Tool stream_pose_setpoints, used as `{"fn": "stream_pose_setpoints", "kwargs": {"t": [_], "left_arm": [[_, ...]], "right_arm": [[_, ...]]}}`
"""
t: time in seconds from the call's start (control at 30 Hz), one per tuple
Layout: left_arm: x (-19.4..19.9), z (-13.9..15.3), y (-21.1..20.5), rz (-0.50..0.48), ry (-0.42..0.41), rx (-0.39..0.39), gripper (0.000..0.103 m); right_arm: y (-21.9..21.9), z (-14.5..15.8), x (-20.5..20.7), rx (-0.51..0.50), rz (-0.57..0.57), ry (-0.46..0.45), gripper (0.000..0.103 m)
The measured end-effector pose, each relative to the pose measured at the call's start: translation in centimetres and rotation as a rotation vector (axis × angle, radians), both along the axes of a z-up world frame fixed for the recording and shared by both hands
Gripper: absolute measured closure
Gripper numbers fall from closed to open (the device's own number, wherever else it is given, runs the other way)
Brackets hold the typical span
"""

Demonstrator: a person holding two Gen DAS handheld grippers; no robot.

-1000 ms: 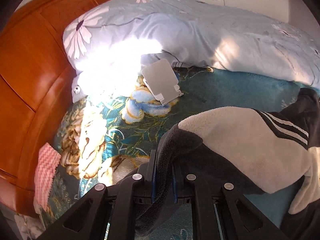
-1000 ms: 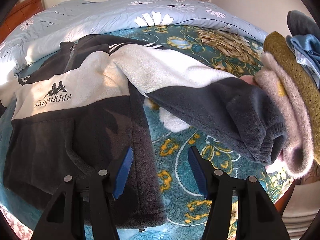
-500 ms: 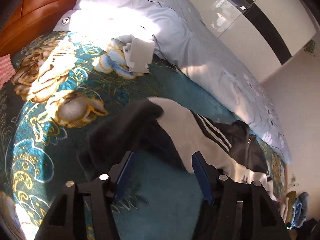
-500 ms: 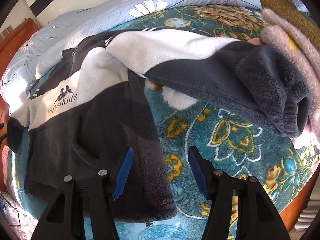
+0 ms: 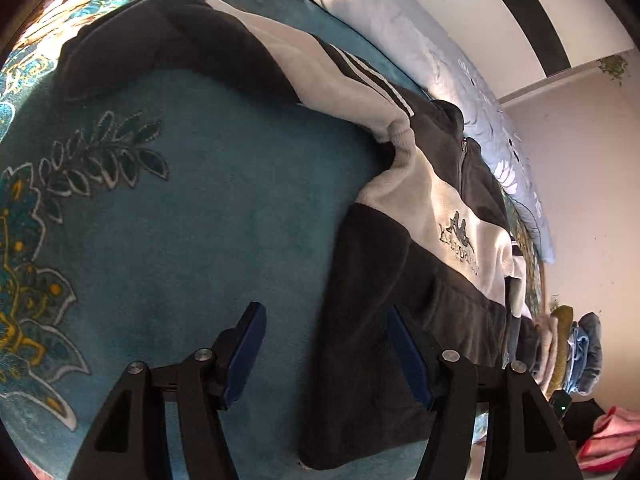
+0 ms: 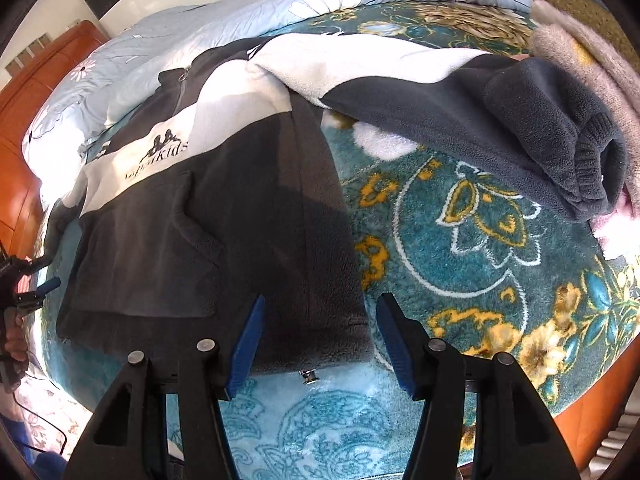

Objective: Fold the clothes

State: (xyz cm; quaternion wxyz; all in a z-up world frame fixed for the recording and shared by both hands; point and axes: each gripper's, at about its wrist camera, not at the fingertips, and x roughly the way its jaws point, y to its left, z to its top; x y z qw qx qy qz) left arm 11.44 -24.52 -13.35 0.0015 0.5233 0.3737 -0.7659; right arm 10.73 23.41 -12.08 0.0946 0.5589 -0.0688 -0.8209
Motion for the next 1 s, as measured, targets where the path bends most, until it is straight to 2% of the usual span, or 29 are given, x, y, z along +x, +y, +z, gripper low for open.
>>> {"fn": "stream_pose_setpoints", "kwargs": {"t": [0.23, 0.37, 0.53, 0.67, 0.8, 0.9, 1.0], "left_arm": [[0.3, 0.5, 1.3, -0.019, -0.002, -0.007, 0.036], [0.9, 0.3, 1.7, -0.008, -0.014, 0.008, 0.036], [1.2, 0.3, 2.4, -0.007, -0.021, 0.010, 0.036], [1.2, 0.4, 2.9, -0.010, -0.024, 0.007, 0.036], [1.2, 0.4, 3.1, -0.015, -0.031, 0.008, 0.036], [1.2, 0.3, 3.3, -0.017, -0.034, 0.009, 0.036], [1.4, 0.5, 3.4, -0.021, -0.030, 0.009, 0.036]], "right_arm": [[-0.7, 0.1, 0.5, 0.023, 0.051, 0.036, 0.048], [-1.0, 0.7, 0.6, 0.102, 0.065, 0.082, 0.048], [-1.2, 0.5, 0.6, 0.062, 0.117, 0.070, 0.048], [-1.7, -0.2, 0.4, 0.080, 0.131, 0.053, 0.048], [-1.7, -0.4, 0.6, 0.057, 0.140, 0.047, 0.068], [-1.7, -0.5, 0.7, 0.046, 0.142, 0.040, 0.079], [-0.9, 0.2, 0.7, -0.021, 0.112, 0.055, 0.083]]}}
